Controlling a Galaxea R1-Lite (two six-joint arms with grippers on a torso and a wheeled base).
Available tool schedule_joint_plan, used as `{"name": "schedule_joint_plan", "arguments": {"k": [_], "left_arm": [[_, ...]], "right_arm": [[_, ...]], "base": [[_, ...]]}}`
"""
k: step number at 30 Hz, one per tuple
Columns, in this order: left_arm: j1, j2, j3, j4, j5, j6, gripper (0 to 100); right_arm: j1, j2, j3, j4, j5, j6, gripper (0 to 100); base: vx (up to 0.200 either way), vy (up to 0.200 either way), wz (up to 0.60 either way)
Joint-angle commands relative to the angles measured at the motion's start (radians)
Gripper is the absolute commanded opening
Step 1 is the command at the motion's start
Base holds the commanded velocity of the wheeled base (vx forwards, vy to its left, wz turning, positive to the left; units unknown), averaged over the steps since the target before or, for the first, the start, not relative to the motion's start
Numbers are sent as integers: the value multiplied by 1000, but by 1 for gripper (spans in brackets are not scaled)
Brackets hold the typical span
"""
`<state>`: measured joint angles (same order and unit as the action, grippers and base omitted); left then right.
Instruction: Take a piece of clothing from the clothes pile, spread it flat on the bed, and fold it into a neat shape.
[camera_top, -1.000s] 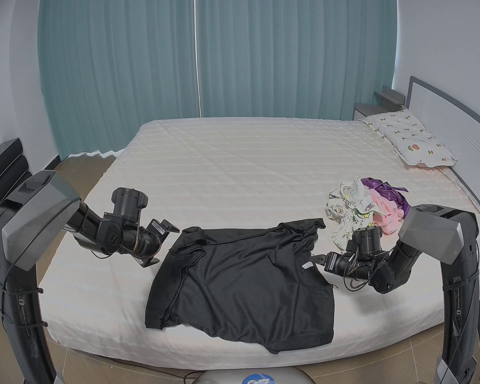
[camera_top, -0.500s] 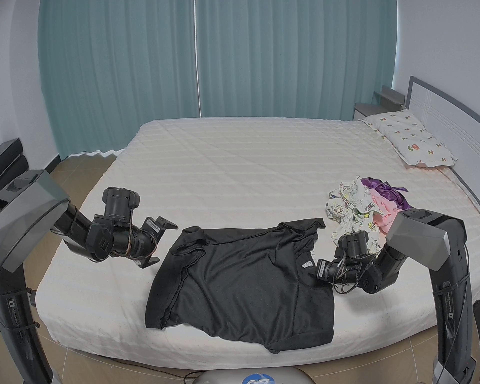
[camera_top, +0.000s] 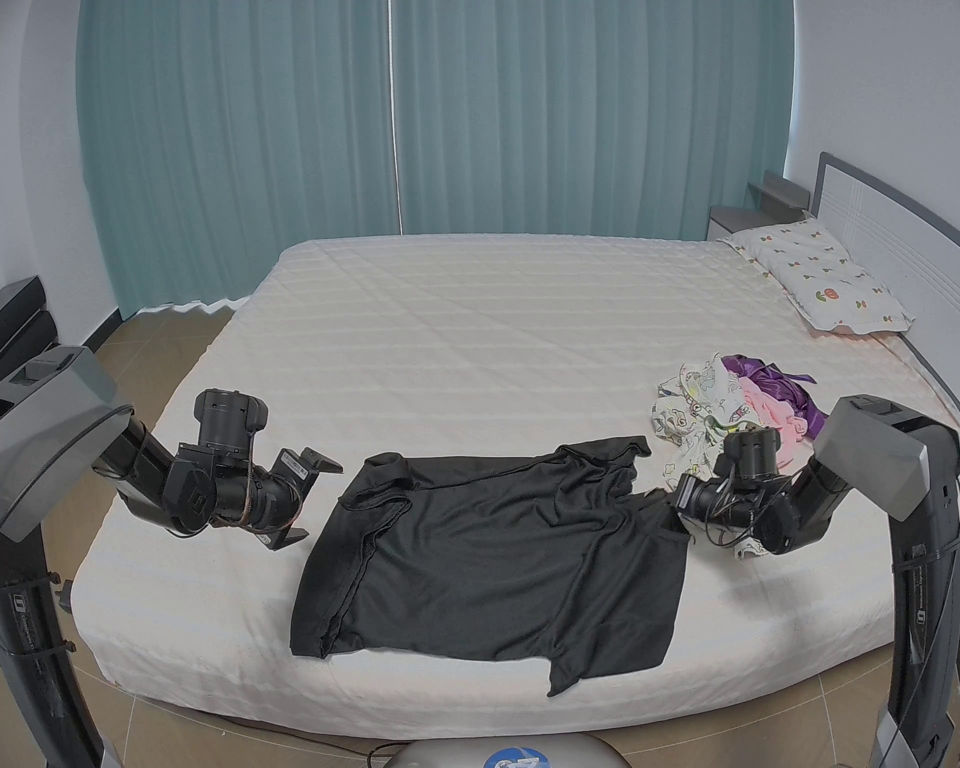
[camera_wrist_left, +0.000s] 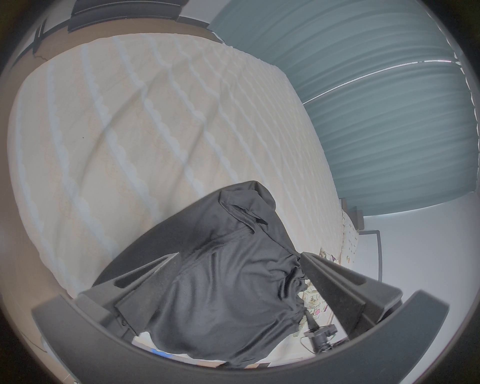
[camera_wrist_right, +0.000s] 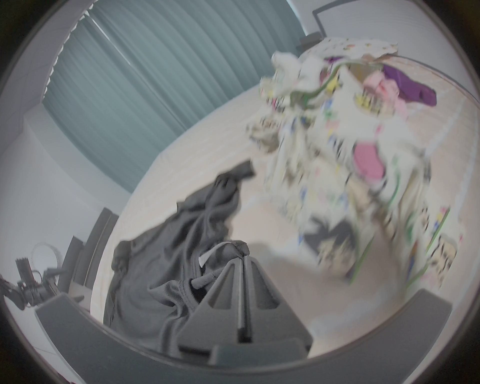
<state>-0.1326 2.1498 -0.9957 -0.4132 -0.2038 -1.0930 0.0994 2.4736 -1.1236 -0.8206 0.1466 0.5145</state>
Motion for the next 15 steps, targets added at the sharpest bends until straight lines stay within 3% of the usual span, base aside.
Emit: {"name": "schedule_joint_plan", "arguments": {"k": [1,8,9,15], "left_arm": [[14,9,14,7,1,30,100],[19,9,71,8,11,120,100],[19,9,72,7,11,124,100],[-4,21,71,7,11,136,100]], "right_arm": [[-32,-9,-30,-58,-5,-1,0],[-24,48,-87,-83,-58,-1,0],[-20,54,-81,-84,-58,-2,100],[-3,18,-15,-86,-59,-8,100]], "base": [[0,0,0],[0,0,0],[0,0,0],[0,0,0]]}}
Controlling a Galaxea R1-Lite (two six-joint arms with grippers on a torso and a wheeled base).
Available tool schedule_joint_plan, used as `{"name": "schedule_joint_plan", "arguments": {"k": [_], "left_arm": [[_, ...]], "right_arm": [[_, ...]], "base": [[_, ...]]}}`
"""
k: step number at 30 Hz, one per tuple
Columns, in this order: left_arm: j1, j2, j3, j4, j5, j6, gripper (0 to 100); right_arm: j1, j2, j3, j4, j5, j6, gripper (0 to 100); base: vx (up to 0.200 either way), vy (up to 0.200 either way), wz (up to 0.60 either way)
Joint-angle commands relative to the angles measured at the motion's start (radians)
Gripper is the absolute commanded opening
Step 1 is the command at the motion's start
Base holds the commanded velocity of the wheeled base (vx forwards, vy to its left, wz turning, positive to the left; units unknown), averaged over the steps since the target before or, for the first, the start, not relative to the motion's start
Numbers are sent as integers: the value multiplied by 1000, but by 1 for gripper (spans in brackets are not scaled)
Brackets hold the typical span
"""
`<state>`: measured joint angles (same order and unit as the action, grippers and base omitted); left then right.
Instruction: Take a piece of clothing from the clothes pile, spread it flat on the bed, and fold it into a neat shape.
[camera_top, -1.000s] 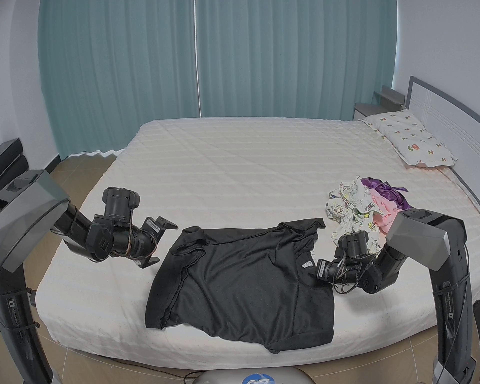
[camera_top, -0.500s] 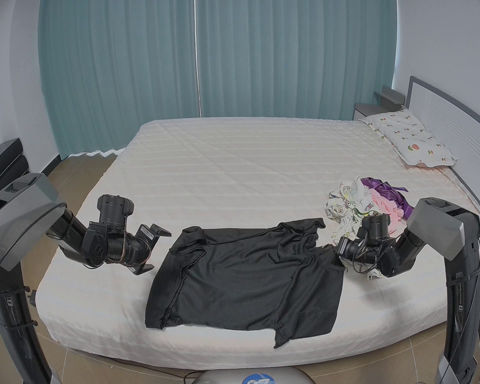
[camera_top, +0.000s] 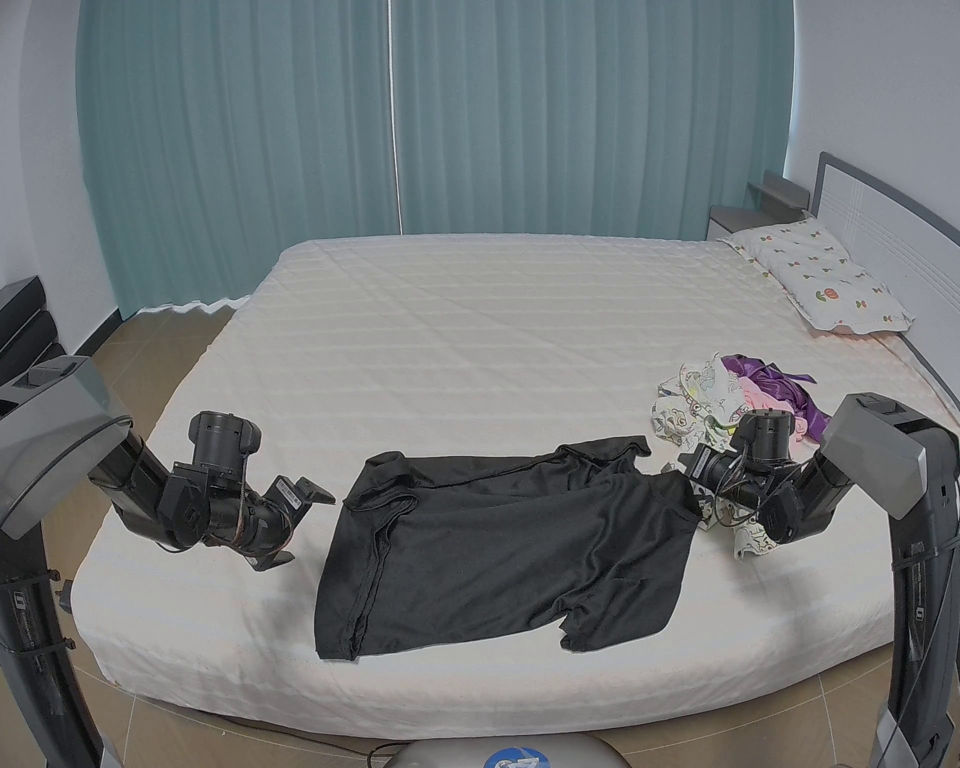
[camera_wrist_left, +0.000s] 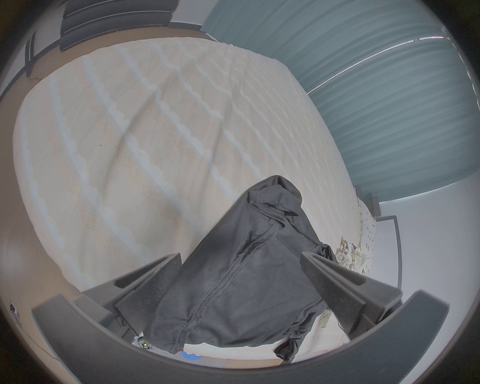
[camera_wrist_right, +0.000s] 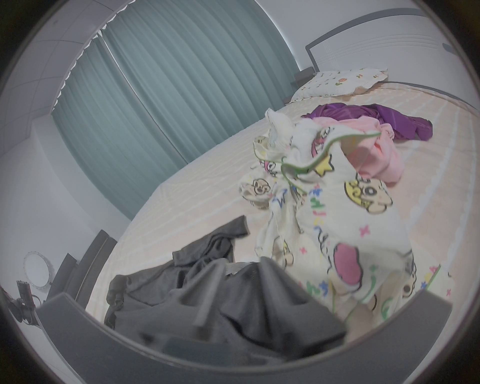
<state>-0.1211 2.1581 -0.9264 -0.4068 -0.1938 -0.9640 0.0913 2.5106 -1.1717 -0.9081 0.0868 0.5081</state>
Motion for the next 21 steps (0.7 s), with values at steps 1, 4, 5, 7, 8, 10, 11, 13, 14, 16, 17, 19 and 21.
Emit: {"name": "schedule_joint_plan", "arguments": {"k": [1,4,5,7,8,10,11,13,14,16,17,19,21], "left_arm": [[-29,14,1,0,4,18,100],[-61,16,4,5,39,56,100],[-68,17,4,6,47,64,100],[-106,51,-5,6,96,122,100],[-124,71,-11,6,129,153,100],[-132,78,-14,6,145,166,100],[-177,131,-42,14,251,265,100],[-204,155,-55,34,306,318,100],[-219,167,-69,52,341,347,100],[-249,178,-89,80,387,373,100],[-262,181,-92,94,404,384,100],[-282,194,-95,112,438,419,100],[-285,203,-100,108,456,444,100]], "right_arm": [[2,-46,52,8,2,-3,100],[-8,-95,101,5,8,-3,100],[-8,-104,115,3,10,-2,100],[-1,-139,193,-6,21,-3,100],[4,-150,222,-14,28,-3,100],[5,-153,233,-17,30,-3,100],[19,-171,291,-63,33,0,100],[25,-177,322,-92,33,-2,100],[27,-182,342,-104,33,-2,100],[28,-191,363,-112,33,-2,100],[28,-196,371,-112,33,-2,100],[28,-196,379,-114,31,-2,100],[27,-194,380,-114,33,-2,100]], "base": [[0,0,0],[0,0,0],[0,0,0],[0,0,0],[0,0,0],[0,0,0],[0,0,0],[0,0,0],[0,0,0],[0,0,0],[0,0,0],[0,0,0],[0,0,0]]}}
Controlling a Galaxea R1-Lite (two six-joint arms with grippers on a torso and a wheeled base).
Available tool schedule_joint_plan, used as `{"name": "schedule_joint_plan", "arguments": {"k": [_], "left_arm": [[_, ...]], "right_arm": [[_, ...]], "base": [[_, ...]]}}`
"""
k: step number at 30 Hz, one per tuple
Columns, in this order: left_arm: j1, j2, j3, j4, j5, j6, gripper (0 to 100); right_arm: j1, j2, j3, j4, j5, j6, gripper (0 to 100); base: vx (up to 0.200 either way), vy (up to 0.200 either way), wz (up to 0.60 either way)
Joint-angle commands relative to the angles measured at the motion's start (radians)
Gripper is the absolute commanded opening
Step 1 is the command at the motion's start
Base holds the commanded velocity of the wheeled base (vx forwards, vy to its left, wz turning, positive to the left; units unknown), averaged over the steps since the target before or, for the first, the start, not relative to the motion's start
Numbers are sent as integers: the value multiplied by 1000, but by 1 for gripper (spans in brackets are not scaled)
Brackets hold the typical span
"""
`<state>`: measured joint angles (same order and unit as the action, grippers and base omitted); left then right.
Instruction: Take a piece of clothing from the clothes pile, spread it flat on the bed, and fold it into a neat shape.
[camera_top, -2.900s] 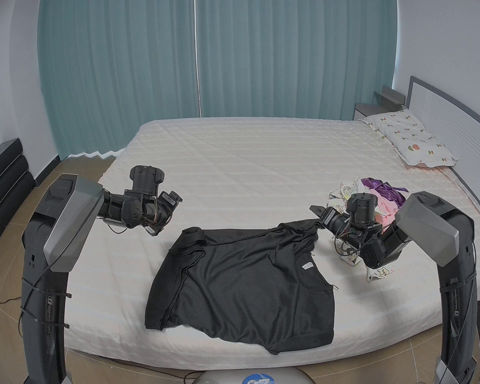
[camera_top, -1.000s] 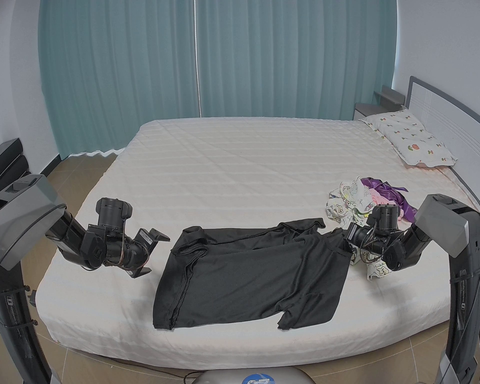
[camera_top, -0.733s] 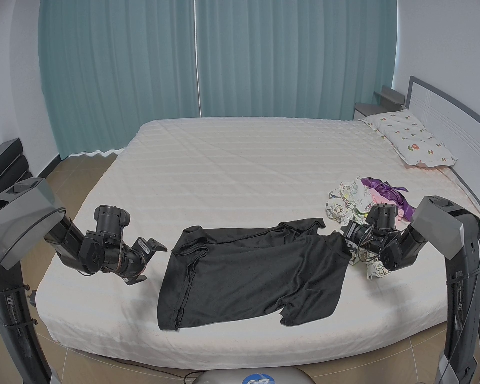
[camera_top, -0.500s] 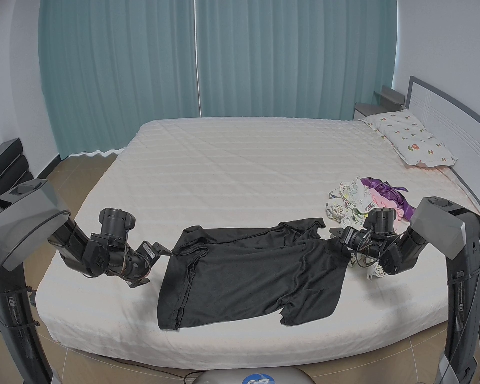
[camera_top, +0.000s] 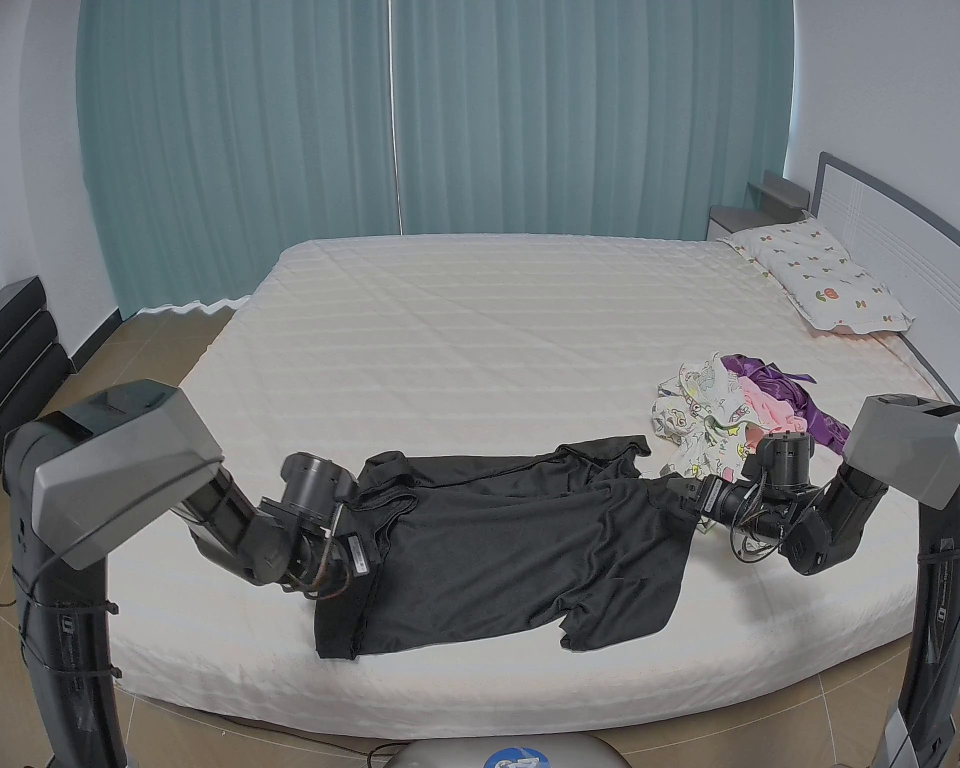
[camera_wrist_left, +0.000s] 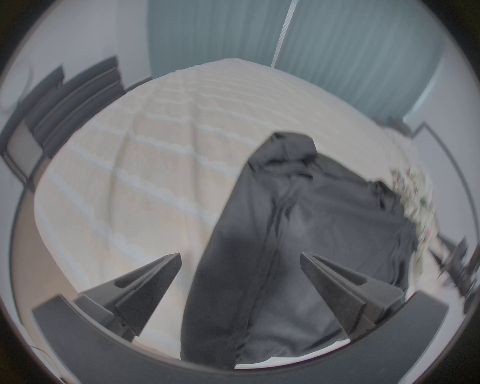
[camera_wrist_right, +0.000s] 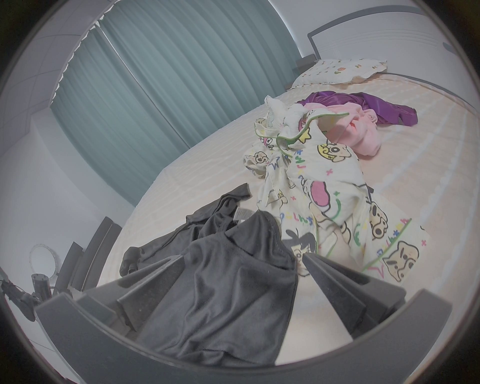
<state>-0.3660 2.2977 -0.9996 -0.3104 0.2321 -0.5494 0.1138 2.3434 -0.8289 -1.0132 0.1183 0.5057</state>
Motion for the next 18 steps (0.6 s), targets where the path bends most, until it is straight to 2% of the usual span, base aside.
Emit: {"name": "schedule_joint_plan", "arguments": {"k": [1,9,12,18], "left_arm": [[-42,71,-37,16,36,37,100],[-21,98,-53,44,72,74,100],[10,101,-53,48,104,77,100],[99,95,-44,51,107,108,100]], "right_arm": [[4,-26,37,-8,1,0,100],[4,-16,51,-21,1,0,100],[4,-15,51,-21,1,0,100],[4,-16,56,-22,1,0,100]], "base": [[0,0,0],[0,0,0],[0,0,0],[0,0,0]]}}
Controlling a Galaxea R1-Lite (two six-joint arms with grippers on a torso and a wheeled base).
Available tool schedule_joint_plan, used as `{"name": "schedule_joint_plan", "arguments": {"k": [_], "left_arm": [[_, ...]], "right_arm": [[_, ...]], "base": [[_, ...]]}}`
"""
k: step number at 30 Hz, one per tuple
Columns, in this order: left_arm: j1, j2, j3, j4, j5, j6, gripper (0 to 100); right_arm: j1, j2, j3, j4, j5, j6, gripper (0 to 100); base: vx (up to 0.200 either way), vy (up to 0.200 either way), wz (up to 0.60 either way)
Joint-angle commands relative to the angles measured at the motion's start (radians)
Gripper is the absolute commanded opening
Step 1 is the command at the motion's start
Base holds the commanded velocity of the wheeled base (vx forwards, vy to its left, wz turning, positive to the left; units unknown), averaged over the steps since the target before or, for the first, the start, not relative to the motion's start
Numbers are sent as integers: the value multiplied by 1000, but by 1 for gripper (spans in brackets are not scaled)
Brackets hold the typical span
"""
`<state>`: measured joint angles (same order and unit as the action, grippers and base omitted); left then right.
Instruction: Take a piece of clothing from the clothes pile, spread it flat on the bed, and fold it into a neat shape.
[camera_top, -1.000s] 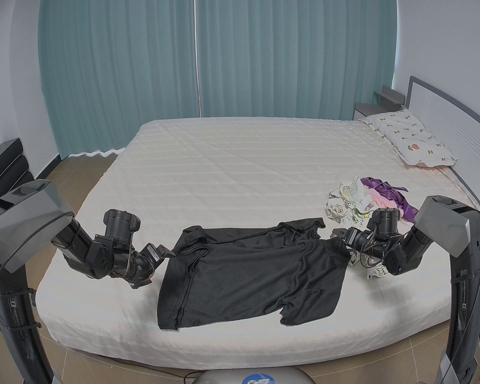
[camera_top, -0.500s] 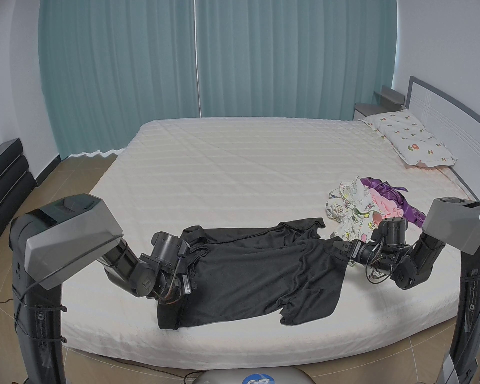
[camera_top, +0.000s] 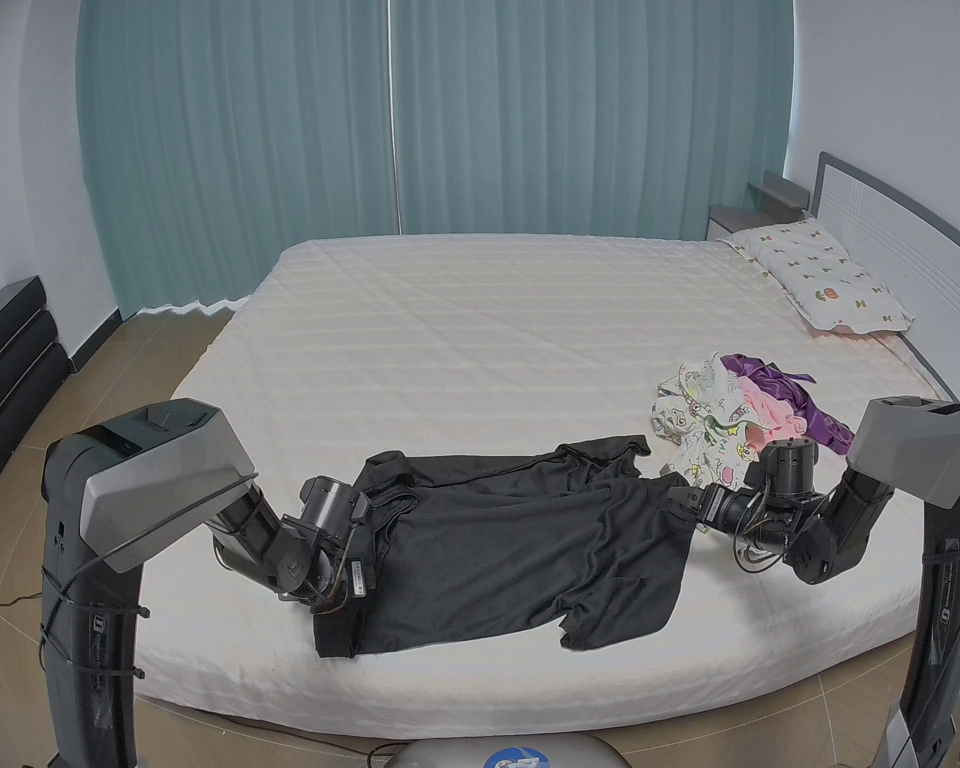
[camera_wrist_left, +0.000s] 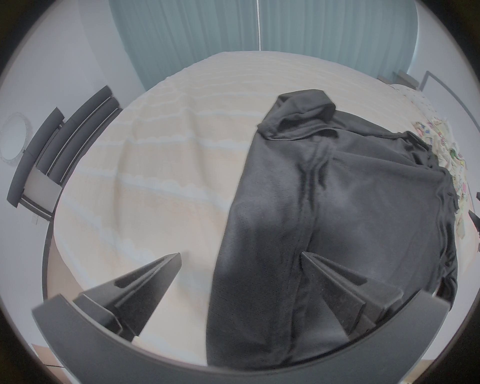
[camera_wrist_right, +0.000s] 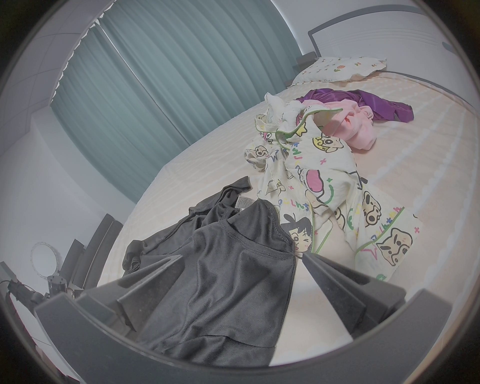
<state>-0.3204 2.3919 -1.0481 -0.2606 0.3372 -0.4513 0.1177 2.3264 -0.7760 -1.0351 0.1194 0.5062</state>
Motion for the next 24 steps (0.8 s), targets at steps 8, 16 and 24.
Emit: {"name": "schedule_joint_plan", "arguments": {"k": [8,16,24], "left_arm": [[178,-2,5,0,2,43,100],[294,-79,28,14,-21,46,100],[285,-180,39,121,-142,62,100]], "right_arm": [[0,4,6,0,2,2,100],[-7,5,6,0,0,5,100],[-7,1,17,0,0,6,100]], "base": [[0,0,0],[0,0,0],[0,0,0]]}}
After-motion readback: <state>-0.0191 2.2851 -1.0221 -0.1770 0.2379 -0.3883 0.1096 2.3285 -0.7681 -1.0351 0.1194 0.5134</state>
